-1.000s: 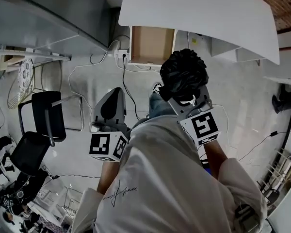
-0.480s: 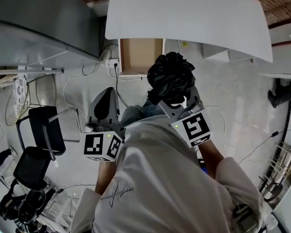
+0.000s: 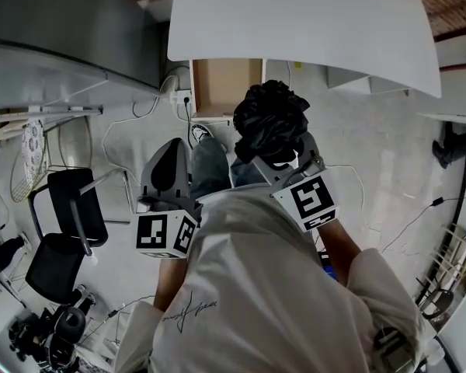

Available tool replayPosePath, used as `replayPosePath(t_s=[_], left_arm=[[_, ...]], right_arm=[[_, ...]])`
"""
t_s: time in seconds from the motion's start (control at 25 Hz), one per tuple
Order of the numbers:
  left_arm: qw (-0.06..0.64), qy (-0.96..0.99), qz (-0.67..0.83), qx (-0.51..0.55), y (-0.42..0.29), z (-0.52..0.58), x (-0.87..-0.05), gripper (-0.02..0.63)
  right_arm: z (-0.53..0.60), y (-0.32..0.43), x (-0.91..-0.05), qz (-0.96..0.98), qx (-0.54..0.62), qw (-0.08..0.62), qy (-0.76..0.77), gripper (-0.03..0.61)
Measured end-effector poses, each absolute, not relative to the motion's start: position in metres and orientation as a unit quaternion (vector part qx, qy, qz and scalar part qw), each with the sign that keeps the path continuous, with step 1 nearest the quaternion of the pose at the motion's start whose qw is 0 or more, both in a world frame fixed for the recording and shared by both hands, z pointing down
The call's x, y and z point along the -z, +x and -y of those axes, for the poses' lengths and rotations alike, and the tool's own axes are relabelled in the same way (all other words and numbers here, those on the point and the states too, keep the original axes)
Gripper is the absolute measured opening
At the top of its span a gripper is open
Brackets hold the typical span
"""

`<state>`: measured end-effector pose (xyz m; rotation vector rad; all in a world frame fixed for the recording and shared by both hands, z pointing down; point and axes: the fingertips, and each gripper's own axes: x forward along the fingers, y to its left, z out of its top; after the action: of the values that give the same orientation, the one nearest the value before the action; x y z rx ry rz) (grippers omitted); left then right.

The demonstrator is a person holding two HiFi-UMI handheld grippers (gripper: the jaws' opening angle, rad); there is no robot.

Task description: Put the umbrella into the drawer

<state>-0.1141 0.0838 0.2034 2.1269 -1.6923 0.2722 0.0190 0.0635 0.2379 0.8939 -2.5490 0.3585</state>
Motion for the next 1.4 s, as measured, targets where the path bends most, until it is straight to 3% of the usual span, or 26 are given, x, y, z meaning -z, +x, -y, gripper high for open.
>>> replayPosePath(t_s=[0.8,1.4], left_arm=[[0.232,0.754,0.606,-0.106,-0.153,-0.027,-0.246,0.015],[0.242,0.747,0.608,-0.117,-0.153,-0.028,-0.255,0.015]], right_arm=[[-0.011,-0.032,-0.295,0.912,-0.153,0.260,0.278,0.270],[-0.009,-0.026,-0.324,0.905,-0.157,0.286,0.275,0.270]])
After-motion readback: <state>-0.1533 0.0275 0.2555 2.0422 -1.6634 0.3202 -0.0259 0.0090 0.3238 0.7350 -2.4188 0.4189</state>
